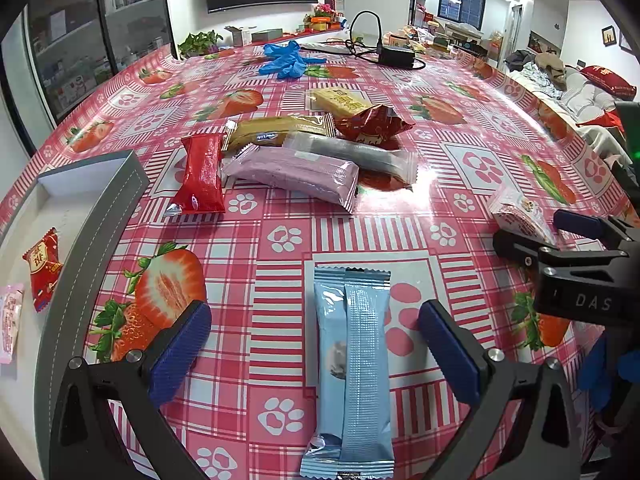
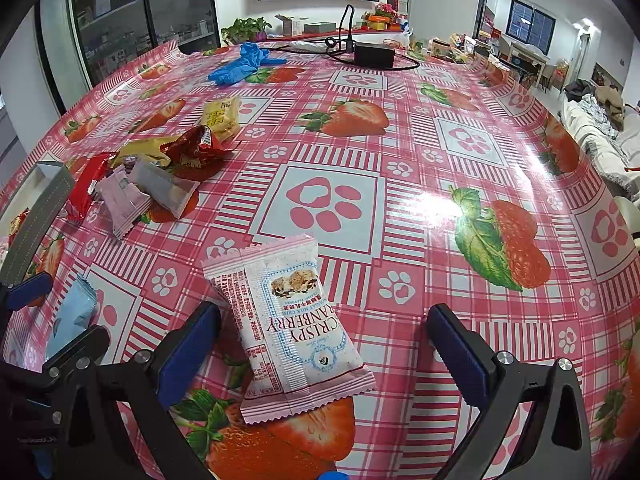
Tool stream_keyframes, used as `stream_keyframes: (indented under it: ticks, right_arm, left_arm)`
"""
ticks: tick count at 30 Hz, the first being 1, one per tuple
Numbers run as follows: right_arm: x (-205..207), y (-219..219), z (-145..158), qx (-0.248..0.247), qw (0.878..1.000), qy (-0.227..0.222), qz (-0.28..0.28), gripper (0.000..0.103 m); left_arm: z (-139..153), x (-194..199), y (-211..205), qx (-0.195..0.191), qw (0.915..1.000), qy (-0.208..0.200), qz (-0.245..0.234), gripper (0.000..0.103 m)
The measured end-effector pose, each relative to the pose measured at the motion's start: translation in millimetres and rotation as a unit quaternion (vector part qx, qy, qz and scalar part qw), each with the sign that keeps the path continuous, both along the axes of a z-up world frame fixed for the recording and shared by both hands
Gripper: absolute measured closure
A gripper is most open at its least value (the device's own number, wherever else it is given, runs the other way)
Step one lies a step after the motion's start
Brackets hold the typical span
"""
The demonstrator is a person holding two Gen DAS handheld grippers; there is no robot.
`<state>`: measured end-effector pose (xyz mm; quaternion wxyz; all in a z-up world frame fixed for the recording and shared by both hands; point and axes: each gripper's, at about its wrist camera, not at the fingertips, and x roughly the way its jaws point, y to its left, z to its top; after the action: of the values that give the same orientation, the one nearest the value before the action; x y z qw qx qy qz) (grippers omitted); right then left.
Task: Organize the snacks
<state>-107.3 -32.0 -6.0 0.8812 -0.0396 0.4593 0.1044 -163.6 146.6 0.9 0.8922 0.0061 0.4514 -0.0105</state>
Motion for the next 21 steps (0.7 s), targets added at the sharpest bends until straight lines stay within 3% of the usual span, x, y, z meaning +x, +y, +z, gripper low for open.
stream_keyframes:
  ticks: [21]
  right_arm:
    - [-0.5,-0.2,0.0,0.000,1.000,0.000,0.000,0.000]
  left_arm:
    - [0.0,-0.3,0.0,0.000,1.0000,0.000,0.000,0.000]
